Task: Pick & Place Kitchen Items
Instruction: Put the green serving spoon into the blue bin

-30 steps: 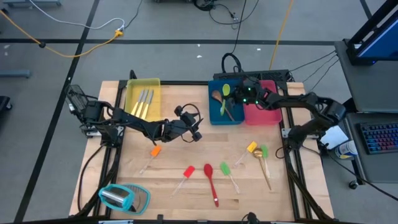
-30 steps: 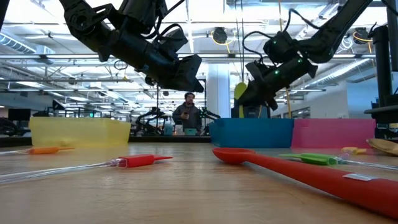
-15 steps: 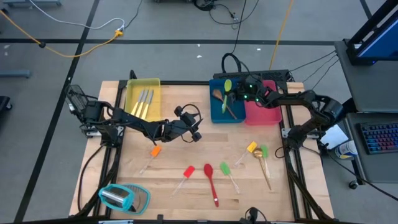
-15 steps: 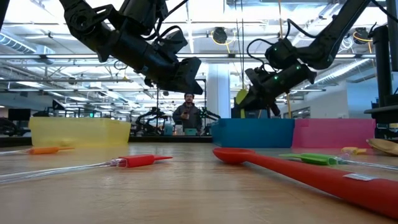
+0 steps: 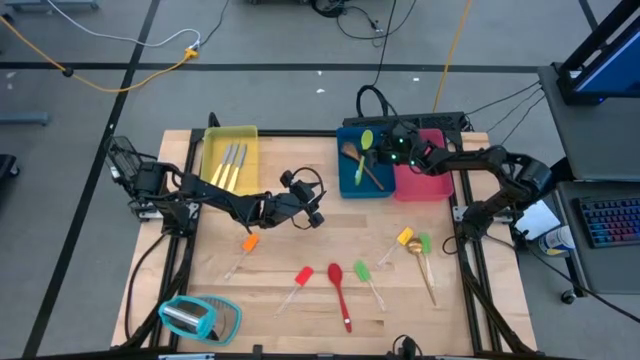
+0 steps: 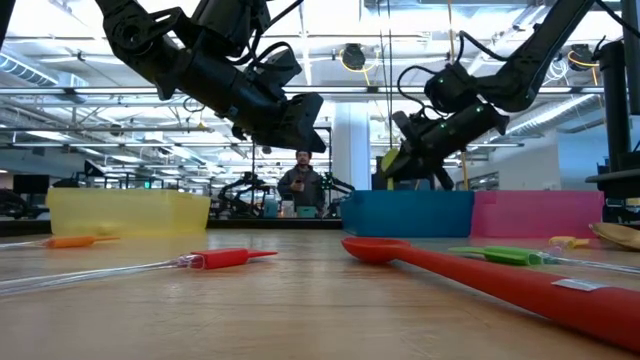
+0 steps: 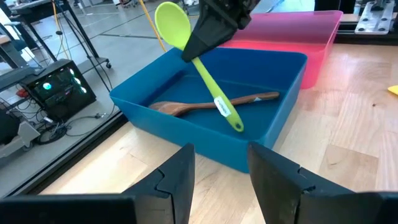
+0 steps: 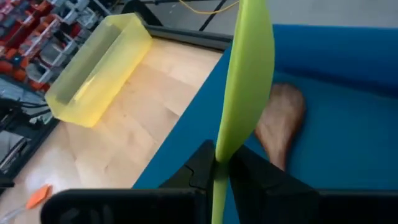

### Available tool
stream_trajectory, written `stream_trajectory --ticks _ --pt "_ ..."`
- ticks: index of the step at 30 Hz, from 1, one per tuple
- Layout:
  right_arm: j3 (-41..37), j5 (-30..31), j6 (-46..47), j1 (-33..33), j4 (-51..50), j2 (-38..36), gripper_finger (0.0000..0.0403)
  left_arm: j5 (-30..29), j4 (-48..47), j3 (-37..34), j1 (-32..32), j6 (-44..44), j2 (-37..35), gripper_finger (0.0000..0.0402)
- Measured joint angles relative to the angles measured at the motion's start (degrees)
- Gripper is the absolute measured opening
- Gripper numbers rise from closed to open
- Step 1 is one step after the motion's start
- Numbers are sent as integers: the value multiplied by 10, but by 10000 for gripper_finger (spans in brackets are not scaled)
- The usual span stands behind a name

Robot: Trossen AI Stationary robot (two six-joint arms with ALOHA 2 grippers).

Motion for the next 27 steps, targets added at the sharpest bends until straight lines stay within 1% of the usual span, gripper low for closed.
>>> stream_trajectory --ticks 6,11,13,27 --pt "0 71 0 11 -5 0 37 0 0 0 0 -1 0 152" --pt "0 132 -2 10 -33 1 62 0 0 0 0 -2 0 152" --pt "-1 148 -3 10 -37 1 72 0 0 0 0 -2 0 152" --pt "-23 149 -47 9 -34 1 114 0 0 0 0 -3 0 152"
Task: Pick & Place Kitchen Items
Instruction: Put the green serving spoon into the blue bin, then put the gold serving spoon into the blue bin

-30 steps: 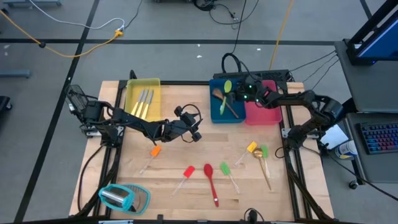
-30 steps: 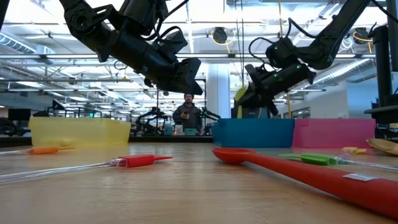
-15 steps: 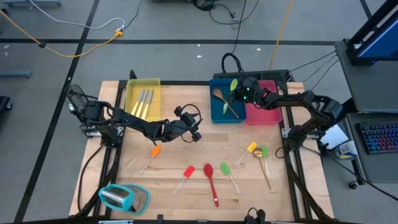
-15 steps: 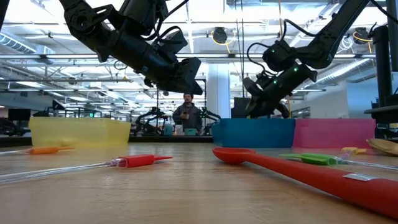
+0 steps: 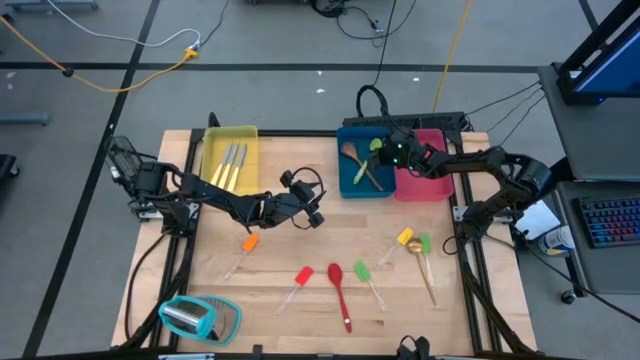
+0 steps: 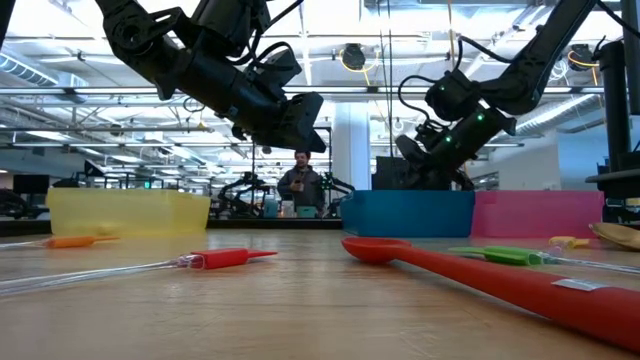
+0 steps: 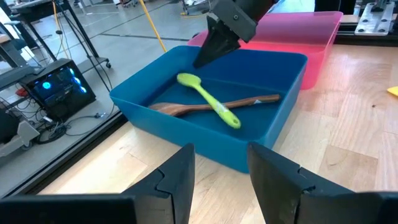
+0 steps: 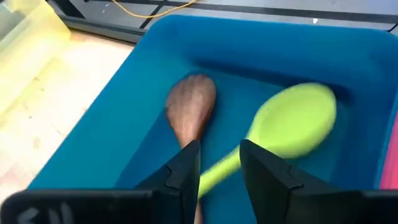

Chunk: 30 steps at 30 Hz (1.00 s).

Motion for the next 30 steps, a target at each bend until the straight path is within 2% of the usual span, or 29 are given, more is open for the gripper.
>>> stream_trajectory --ticks 4,10,13,16,22,30 --pt "0 0 -21 0 17 0 126 0 0 0 0 0 0 152" --pt "0 -7 -66 20 93 0 134 0 -8 0 0 -1 0 152" --pt "0 -35 -84 41 119 0 131 0 -11 0 0 -2 0 152" --pt "0 -67 -97 68 136 0 126 0 -12 0 0 -2 0 152" --pt "0 -68 -113 130 160 0 125 0 -13 0 0 -2 0 152" --pt "0 -67 -128 229 145 0 128 0 -31 0 0 -4 0 152"
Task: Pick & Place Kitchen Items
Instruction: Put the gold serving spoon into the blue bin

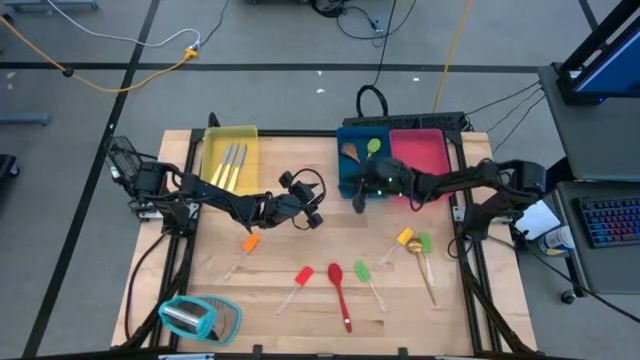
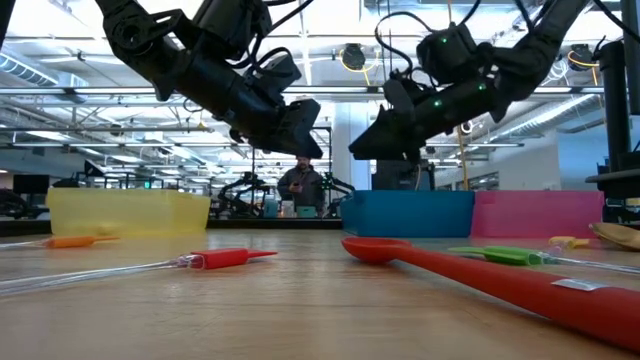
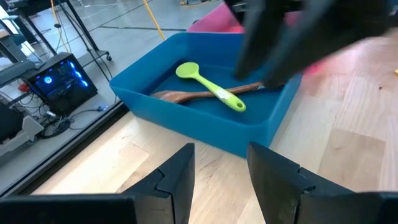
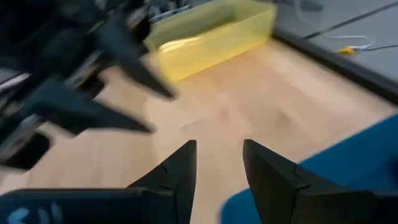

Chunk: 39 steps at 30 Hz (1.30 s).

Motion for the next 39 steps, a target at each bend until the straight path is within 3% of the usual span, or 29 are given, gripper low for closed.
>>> stream_trajectory --ticks 7,14,26,34,39 --pt "0 3 -58 69 -3 0 146 0 -6 0 0 -2 0 152" --pt "0 36 -57 108 -32 0 175 0 -6 0 5 9 0 152" --pt "0 30 96 149 -391 -47 167 0 12 0 33 40 0 152" --pt "0 30 197 195 -568 -177 167 2 52 0 56 40 0 152" --pt "0 4 359 245 -713 -249 166 52 66 0 72 40 0 152"
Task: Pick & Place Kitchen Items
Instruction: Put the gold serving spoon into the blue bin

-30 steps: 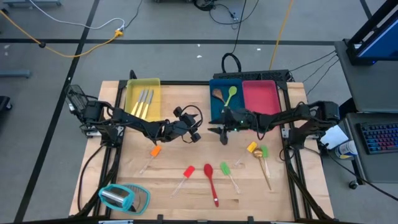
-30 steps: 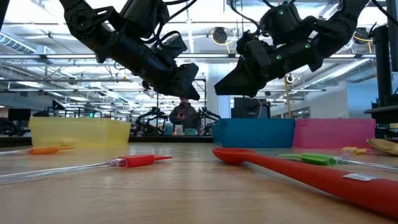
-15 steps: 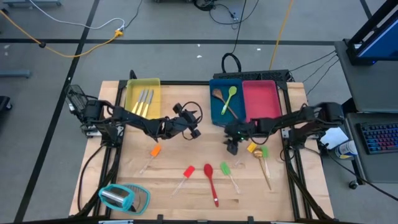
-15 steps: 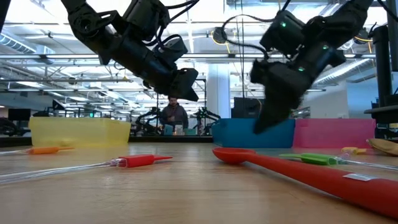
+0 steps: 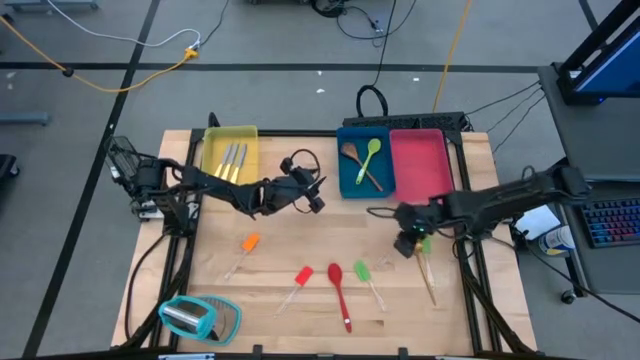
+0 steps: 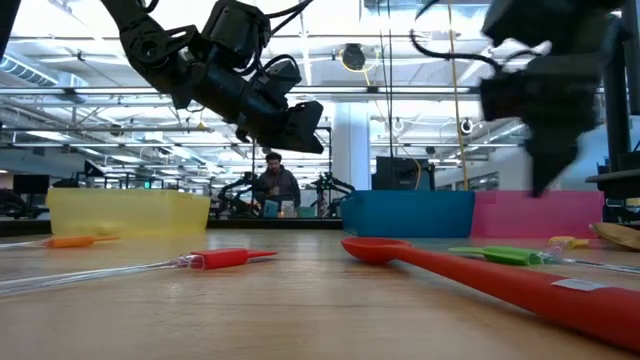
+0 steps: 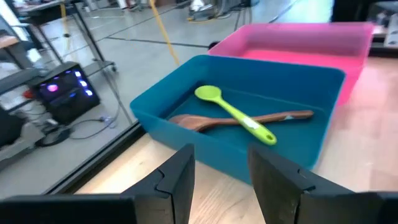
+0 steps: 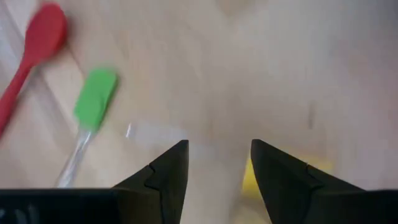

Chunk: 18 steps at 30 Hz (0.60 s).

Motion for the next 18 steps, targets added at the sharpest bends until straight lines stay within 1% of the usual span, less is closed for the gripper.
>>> stream_trajectory --ticks 3,7,12,18 --pt "0 -15 110 38 -75 -19 166 29 10 0 7 0 0 152" --pt "-12 -19 233 92 -97 -20 166 46 23 0 13 -1 0 152" --pt "-13 -18 317 143 -96 0 166 50 23 0 19 6 0 152" --pt "-13 -17 381 173 -84 33 166 54 23 0 26 15 0 152"
